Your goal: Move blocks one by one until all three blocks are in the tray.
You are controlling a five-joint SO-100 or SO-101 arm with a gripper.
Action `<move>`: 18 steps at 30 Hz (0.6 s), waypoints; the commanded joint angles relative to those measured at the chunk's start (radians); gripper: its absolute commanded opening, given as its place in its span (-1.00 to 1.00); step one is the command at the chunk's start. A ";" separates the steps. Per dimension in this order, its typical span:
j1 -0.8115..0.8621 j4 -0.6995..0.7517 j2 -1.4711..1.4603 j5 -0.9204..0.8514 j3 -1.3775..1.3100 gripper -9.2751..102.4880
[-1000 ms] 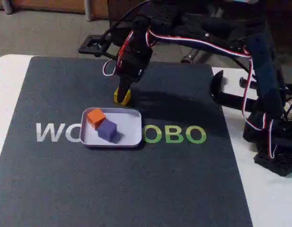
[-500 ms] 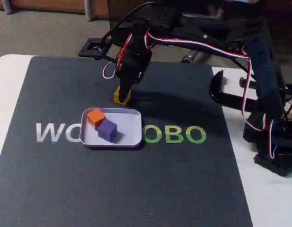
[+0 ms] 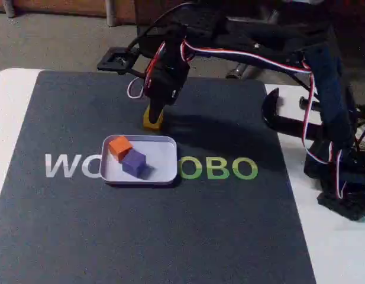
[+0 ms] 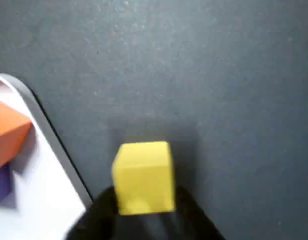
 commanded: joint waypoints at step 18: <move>-0.038 0.012 0.080 0.041 -0.032 -0.93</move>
